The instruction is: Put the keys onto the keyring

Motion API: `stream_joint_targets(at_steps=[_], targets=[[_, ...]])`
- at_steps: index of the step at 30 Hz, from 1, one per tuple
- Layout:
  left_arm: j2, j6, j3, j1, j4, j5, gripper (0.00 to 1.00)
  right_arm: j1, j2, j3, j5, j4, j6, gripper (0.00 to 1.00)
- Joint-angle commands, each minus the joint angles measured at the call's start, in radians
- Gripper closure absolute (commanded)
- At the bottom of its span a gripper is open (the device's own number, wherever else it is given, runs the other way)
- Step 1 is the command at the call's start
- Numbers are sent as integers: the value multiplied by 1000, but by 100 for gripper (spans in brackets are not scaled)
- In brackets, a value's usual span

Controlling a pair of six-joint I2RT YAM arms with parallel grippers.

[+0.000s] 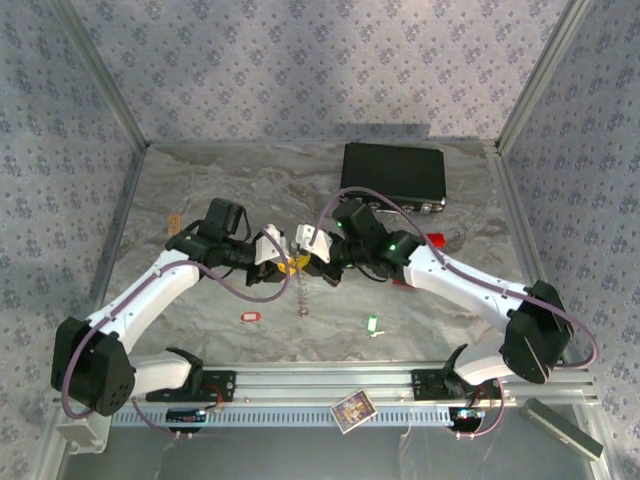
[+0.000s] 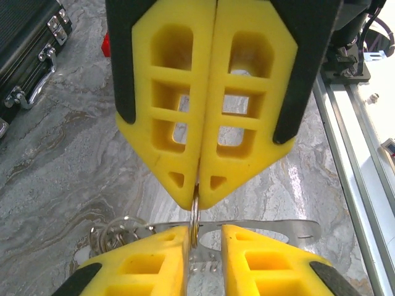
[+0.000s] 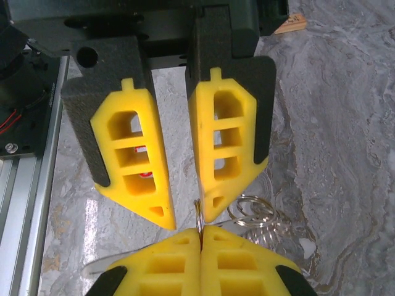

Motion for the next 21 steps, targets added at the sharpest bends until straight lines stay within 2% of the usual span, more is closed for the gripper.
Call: stream_joint_targets(at_steps=[1,6,9,10,14,18,21], targets=[[1,29,40,-7,-28,56,82,10,9,45,-16,-7,-25,100],[-7,33,40,-7,-35,57,89,14,13,49,-12,-21,-32,100],[-11,32,41,-7,-36,61,100,14,10,51,-19,-25,-34,100],[-12,33,40,-7,-34,63,100,11,7,50,-30,-26,-34,100],[-39,-5,33,-7,-4,75,100,-22,-39,22,-98,7,7,73],[-122,-169,-69,-7,203,104,100,-98,-162,-113,-220,189,88,68],[-194,-313,-172,-8,414,109,100,-123,-262,-265,-235,373,98,67]])
